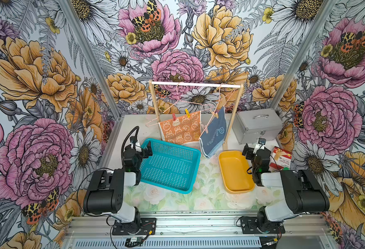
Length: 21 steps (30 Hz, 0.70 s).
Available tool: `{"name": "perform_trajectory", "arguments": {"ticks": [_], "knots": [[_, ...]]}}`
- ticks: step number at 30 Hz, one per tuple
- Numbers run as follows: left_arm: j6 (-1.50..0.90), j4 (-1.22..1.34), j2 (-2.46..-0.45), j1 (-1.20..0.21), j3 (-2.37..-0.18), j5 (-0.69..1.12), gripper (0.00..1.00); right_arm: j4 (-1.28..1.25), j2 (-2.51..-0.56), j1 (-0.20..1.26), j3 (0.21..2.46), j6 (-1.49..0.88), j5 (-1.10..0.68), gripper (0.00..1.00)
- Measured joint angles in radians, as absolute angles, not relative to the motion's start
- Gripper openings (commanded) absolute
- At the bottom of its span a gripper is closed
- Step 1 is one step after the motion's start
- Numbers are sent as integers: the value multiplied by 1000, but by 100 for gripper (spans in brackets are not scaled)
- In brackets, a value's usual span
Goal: Remove the clothespins securing towels to the hanger
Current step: Pick up the hanger from the clothesline.
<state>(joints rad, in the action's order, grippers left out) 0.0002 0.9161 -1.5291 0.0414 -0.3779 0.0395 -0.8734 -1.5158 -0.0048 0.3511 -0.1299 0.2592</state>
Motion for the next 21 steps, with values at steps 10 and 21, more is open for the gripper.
{"name": "perform_trajectory", "arguments": {"ticks": [10,21], "knots": [[0,916,-1529,42,-378,39,99,-873,-1516,-5,351,-130,259,100],[1,916,-1529,42,-378,39,99,-873,-1516,-5,355,-130,259,99]]}}
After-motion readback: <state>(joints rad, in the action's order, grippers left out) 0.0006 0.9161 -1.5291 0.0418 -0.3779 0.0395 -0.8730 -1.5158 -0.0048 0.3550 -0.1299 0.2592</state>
